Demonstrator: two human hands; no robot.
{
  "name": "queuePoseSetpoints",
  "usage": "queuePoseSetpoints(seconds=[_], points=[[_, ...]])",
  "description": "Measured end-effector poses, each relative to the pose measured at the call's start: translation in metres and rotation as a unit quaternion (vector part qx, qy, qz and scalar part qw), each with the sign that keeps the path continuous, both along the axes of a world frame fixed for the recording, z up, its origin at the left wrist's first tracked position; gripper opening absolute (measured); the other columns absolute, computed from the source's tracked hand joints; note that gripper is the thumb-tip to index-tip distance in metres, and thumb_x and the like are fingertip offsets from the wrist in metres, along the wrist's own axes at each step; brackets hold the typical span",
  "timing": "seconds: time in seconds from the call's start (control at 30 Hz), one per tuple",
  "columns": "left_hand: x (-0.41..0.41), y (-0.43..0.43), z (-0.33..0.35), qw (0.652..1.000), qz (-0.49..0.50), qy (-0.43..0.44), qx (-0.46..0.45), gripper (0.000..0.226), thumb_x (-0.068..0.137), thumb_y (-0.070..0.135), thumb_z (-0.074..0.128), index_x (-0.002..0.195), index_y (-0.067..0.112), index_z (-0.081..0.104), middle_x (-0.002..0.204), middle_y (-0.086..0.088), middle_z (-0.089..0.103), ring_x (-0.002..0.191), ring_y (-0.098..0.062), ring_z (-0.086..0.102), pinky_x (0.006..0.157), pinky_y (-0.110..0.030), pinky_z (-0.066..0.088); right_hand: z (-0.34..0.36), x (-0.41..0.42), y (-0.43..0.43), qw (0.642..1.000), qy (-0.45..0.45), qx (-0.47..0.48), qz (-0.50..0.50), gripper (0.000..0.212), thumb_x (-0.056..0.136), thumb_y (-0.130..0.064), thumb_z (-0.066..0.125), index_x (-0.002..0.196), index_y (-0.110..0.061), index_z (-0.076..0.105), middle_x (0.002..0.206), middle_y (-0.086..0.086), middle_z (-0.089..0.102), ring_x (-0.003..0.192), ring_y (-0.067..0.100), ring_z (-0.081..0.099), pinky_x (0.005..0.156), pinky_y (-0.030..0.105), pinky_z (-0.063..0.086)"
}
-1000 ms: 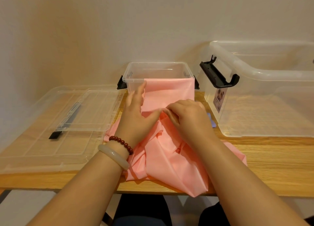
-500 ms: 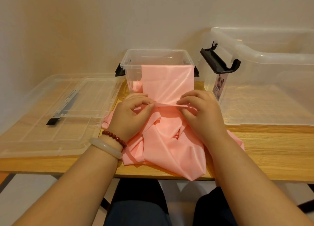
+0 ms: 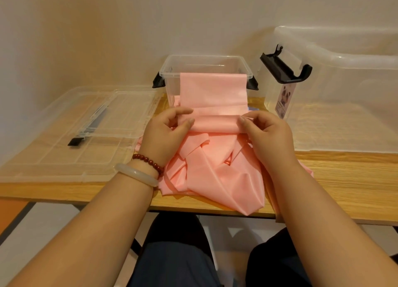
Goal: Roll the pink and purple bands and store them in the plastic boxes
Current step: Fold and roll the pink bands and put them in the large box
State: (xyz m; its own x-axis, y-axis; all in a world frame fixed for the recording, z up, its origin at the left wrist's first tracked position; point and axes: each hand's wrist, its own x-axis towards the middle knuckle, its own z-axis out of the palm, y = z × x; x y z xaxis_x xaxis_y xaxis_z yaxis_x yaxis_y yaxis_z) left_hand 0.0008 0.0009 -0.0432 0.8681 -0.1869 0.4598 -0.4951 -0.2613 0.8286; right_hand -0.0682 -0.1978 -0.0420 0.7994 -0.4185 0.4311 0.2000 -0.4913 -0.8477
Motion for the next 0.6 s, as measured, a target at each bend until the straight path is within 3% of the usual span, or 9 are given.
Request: queuePoseSetpoints(seconds=[0.07,0.13,0.27,0.37,0.47,0.6], points=[[-0.0003,-0.0002,-0.0007,1.0,0.0,0.013,-0.018,0.025,0.09,0.014,0.066,0.108,0.03,0.064,0.08,0.015,0.06,0.07,0.01,0.056,0.066,-0.006,0.044,0.0006,-0.0008,0.0003,1.0,0.011,0.021,-0.017,0.01,0.088,-0.024,0.071,0.09,-0.031,0.065,0.077,-0.009,0.066,0.072,0.003,0.06,0.071,0.029,0.051],[-0.0004,-0.0004,0.0,1.0,0.006,0.0,-0.03,0.023,0.09,0.012,0.065,0.101,0.032,0.066,0.079,0.016,0.061,0.072,0.009,0.056,0.068,-0.008,0.046,0.0005,-0.0011,0.0016,0.999,0.013,0.018,-0.03,0.019,0.087,-0.026,0.071,0.093,-0.036,0.056,0.078,0.004,0.064,0.07,0.011,0.06,0.067,0.029,0.048],[-0.0027,0.0004,0.0018,0.999,-0.011,-0.004,-0.048,0.027,0.088,0.004,0.065,0.085,0.031,0.07,0.09,0.017,0.068,0.087,0.011,0.061,0.078,-0.006,0.045,0.001,0.0004,0.0031,0.999,0.017,0.013,-0.047,0.018,0.087,-0.029,0.071,0.085,-0.027,0.053,0.073,0.001,0.062,0.06,0.004,0.051,0.061,0.023,0.042],[-0.0021,0.0009,0.0013,0.998,-0.025,-0.002,-0.049,0.028,0.088,-0.002,0.059,0.086,0.022,0.071,0.089,0.016,0.067,0.086,0.011,0.06,0.077,-0.007,0.046,0.0007,0.0003,0.001,0.997,0.005,0.036,-0.065,0.026,0.087,-0.028,0.072,0.079,-0.026,0.047,0.07,0.001,0.057,0.06,0.006,0.05,0.064,0.03,0.043],[0.0018,0.0022,-0.0009,0.999,-0.027,-0.011,-0.024,0.035,0.087,-0.009,0.05,0.076,0.022,0.063,0.081,0.013,0.061,0.077,0.009,0.056,0.072,-0.007,0.043,0.0017,-0.0012,0.0023,0.998,-0.006,0.047,-0.048,0.03,0.087,-0.025,0.072,0.075,-0.026,0.044,0.073,0.013,0.059,0.062,0.011,0.05,0.065,0.033,0.044],[0.003,0.0028,-0.0027,0.999,-0.017,0.016,-0.026,0.037,0.086,-0.006,0.05,0.071,0.025,0.065,0.082,0.012,0.064,0.078,0.007,0.057,0.073,-0.011,0.046,0.0025,-0.0031,0.0026,0.998,-0.009,0.053,-0.035,0.025,0.089,-0.024,0.07,0.077,-0.028,0.048,0.069,0.002,0.061,0.062,0.01,0.054,0.066,0.034,0.047]])
